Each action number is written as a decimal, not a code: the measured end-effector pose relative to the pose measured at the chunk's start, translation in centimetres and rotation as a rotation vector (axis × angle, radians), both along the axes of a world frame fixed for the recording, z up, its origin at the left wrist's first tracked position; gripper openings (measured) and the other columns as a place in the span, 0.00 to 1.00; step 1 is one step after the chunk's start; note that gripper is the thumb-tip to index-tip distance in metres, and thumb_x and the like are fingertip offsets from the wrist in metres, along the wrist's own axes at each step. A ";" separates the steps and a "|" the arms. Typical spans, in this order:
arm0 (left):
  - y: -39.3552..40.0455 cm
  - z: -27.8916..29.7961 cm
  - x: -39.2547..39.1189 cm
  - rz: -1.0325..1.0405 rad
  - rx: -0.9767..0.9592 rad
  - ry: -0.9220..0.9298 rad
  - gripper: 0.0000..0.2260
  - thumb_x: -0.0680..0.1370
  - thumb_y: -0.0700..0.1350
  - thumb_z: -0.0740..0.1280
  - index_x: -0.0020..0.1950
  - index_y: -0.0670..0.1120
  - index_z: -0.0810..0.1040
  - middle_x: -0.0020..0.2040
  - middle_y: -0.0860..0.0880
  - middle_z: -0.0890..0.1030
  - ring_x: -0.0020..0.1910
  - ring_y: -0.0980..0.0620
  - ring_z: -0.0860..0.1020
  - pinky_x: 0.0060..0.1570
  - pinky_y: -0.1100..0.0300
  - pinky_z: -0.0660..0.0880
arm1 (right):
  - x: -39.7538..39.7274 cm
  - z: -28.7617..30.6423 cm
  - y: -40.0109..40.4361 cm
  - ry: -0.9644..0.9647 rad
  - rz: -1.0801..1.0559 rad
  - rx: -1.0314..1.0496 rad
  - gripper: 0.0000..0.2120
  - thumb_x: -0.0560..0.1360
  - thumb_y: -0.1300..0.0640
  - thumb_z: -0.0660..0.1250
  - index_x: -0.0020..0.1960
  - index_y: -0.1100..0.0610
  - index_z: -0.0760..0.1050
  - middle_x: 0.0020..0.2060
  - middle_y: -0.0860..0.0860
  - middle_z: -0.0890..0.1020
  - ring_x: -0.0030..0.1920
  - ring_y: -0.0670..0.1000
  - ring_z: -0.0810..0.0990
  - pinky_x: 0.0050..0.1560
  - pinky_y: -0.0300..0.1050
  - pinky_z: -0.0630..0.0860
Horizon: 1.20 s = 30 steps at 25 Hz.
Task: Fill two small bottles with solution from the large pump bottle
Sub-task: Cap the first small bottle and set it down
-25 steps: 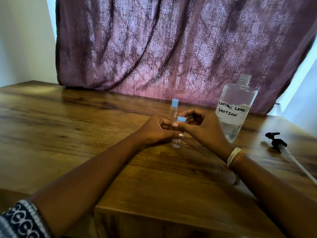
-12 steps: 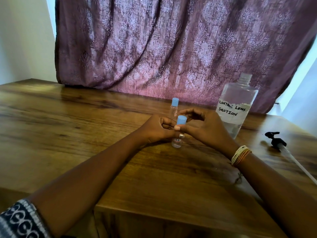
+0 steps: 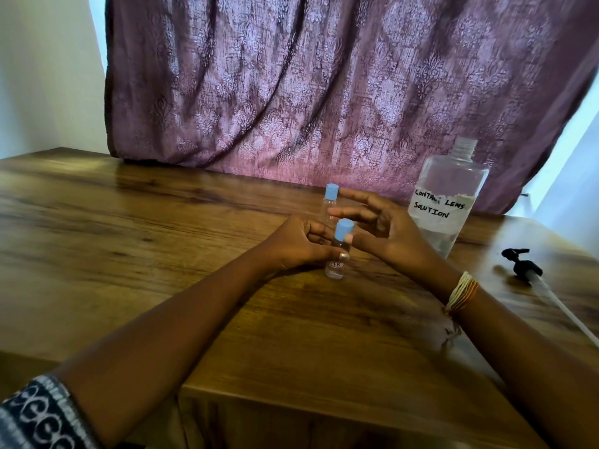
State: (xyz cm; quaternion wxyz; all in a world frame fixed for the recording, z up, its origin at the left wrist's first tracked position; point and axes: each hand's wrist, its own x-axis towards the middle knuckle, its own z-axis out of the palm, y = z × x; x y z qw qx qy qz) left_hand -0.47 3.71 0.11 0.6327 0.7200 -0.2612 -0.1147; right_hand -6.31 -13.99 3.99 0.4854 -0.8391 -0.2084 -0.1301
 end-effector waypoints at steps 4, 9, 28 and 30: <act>-0.1 -0.1 0.0 -0.001 -0.018 -0.021 0.09 0.67 0.34 0.77 0.44 0.44 0.85 0.41 0.45 0.86 0.41 0.51 0.84 0.47 0.53 0.80 | 0.0 -0.2 0.5 -0.020 -0.098 0.021 0.32 0.66 0.57 0.77 0.68 0.54 0.70 0.49 0.49 0.85 0.53 0.44 0.84 0.63 0.49 0.78; -0.1 -0.1 0.0 -0.002 -0.009 0.012 0.11 0.67 0.36 0.77 0.48 0.41 0.84 0.48 0.39 0.85 0.47 0.44 0.84 0.54 0.47 0.80 | 0.2 0.1 -0.2 0.034 -0.001 0.045 0.30 0.72 0.69 0.71 0.70 0.55 0.67 0.55 0.52 0.84 0.58 0.47 0.82 0.60 0.44 0.78; -0.1 0.0 -0.4 0.000 -0.010 -0.002 0.11 0.68 0.35 0.76 0.49 0.40 0.84 0.49 0.37 0.85 0.48 0.43 0.83 0.53 0.49 0.80 | 0.2 0.2 -0.3 0.107 0.059 0.045 0.23 0.74 0.71 0.68 0.67 0.60 0.72 0.57 0.56 0.83 0.59 0.50 0.82 0.60 0.45 0.79; -0.1 0.0 -0.3 -0.006 -0.018 0.003 0.11 0.68 0.35 0.76 0.49 0.39 0.84 0.46 0.39 0.86 0.45 0.47 0.84 0.49 0.53 0.81 | 0.2 0.1 -0.1 0.057 -0.012 0.036 0.18 0.72 0.69 0.71 0.60 0.56 0.78 0.53 0.54 0.85 0.55 0.48 0.84 0.57 0.43 0.80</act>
